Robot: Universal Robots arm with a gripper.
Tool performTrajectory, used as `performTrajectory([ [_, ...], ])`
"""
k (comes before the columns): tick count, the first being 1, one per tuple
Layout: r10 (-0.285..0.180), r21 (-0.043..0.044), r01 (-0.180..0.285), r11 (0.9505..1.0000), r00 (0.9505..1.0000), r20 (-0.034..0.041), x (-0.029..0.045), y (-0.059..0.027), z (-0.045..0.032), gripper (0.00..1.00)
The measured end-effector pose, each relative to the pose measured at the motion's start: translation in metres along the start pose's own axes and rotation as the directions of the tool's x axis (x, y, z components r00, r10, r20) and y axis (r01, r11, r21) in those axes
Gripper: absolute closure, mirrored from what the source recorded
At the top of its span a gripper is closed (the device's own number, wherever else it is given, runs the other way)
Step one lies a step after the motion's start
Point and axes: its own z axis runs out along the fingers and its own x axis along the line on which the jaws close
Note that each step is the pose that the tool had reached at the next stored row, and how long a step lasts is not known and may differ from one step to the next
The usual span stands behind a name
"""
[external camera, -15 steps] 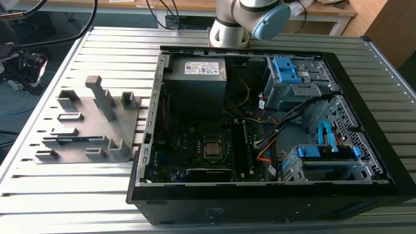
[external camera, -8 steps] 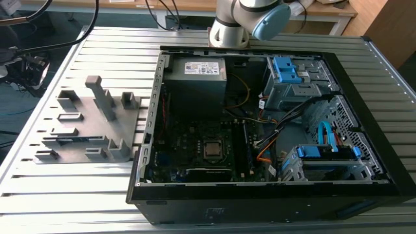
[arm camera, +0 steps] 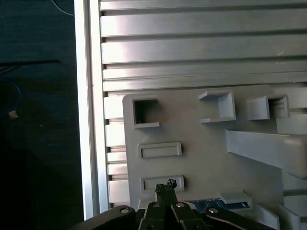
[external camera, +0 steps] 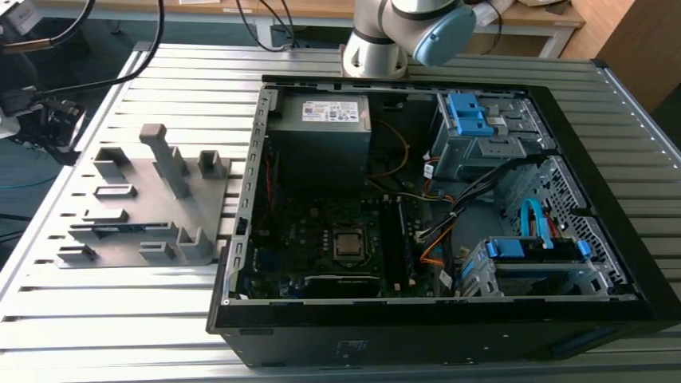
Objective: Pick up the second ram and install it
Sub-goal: 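Reach for the second ram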
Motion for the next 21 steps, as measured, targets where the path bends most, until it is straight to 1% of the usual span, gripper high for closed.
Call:
performTrajectory([
  [2,0.0,0.0,0.0,1.0,1.0,-0.0001,-0.0001,-0.0016,0.003,0.9],
  [4,0.0,0.0006,0.0,1.0,1.0,0.0001,-0.0003,-0.0056,0.0046,0.9],
  [5,0.0,0.0041,0.0,1.0,1.0,0.0003,-0.0004,-0.0078,0.0048,0.9],
  [8,-0.002,0.0309,0.002,0.9995,1.0,0.0023,-0.0009,-0.0108,0.0052,0.9],
  [9,-0.003,0.0353,0.003,0.9994,1.0,0.0022,-0.0018,-0.011,0.0059,0.9],
  [15,-0.01,0.0356,0.01,0.9993,1.0,0.0016,-0.0105,-0.0116,0.0135,0.9],
  [21,-0.012,0.0358,0.012,0.9993,0.9999,0.001,-0.0199,-0.0134,0.0173,0.9],
])
